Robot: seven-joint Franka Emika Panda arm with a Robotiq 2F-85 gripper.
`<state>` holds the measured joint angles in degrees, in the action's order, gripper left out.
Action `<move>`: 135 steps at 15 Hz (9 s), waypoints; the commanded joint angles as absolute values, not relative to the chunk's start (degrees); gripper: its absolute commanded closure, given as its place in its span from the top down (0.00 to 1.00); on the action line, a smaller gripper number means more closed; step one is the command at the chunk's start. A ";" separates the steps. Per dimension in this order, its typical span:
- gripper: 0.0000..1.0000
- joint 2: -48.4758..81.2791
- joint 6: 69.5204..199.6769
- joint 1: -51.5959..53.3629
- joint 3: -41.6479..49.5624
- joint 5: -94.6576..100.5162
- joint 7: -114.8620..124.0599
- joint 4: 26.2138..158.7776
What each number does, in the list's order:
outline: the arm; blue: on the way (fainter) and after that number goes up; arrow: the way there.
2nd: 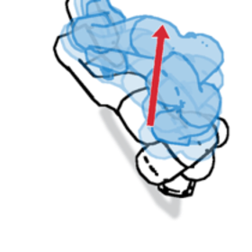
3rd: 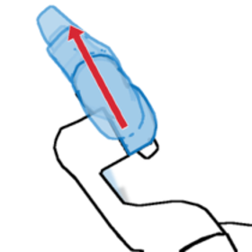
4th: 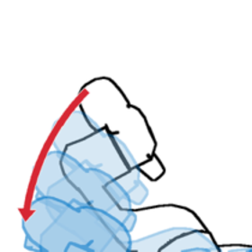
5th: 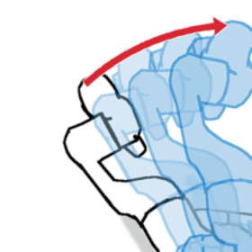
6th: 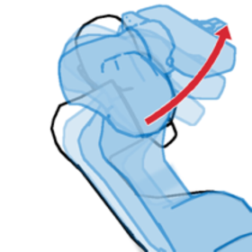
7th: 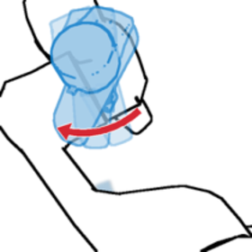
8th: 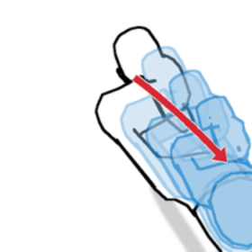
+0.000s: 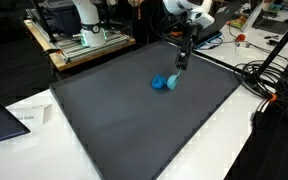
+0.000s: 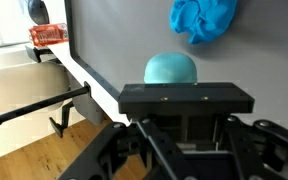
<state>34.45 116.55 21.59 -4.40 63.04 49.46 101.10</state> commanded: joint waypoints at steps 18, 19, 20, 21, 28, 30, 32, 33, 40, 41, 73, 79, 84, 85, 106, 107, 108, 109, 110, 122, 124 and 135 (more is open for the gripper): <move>0.22 17.83 123.62 6.10 -7.01 9.43 2.79 104.73; 0.22 16.82 124.40 5.32 -7.04 7.48 0.74 105.91; 0.22 15.96 124.80 4.78 -6.89 6.13 -0.74 106.98; 0.22 15.21 125.52 4.33 -6.70 5.03 -1.87 107.99; 0.22 9.13 138.61 -0.39 -5.85 -4.42 -11.11 120.72; 0.22 7.45 142.14 -1.98 -5.67 -8.60 -15.00 124.52; 0.22 6.15 146.82 -3.34 -5.69 -13.12 -19.92 128.15; 0.22 5.84 150.04 -3.86 -5.85 -15.60 -22.69 129.96; 0.47 8.21 157.98 -4.84 -6.87 -29.39 -36.01 132.51; 0.47 8.30 157.88 -4.83 -6.87 -28.85 -35.33 132.46; 0.22 18.48 151.01 -8.77 -4.95 -25.55 -35.76 128.04; 0.22 20.02 148.23 -9.33 -4.55 -25.60 -37.05 126.48; 0.22 21.05 146.07 -10.01 -4.16 -25.45 -38.27 125.42; 0.22 21.17 145.71 -10.21 -4.18 -25.50 -38.96 125.34; 0.22 24.06 137.88 -12.31 -2.15 -24.25 -57.15 123.03; 0.22 24.27 137.57 -12.29 -1.92 -24.00 -57.46 122.79; 0.22 24.43 137.07 -12.34 -1.75 -23.91 -57.95 122.52; 0.22 24.63 136.76 -12.34 -1.55 -23.84 -58.33 122.24; 0.22 24.83 136.53 -12.33 -1.34 -23.69 -58.80 122.00; 0.22 24.96 134.92 -11.68 0.05 -22.13 -59.92 120.35; 0.22 23.84 134.09 -11.86 -0.63 -23.23 -60.77 120.17; 0.22 18.25 134.75 -11.65 -2.81 -27.70 -60.46 120.66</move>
<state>19.95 134.67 -11.32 -2.69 -28.43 -59.98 118.20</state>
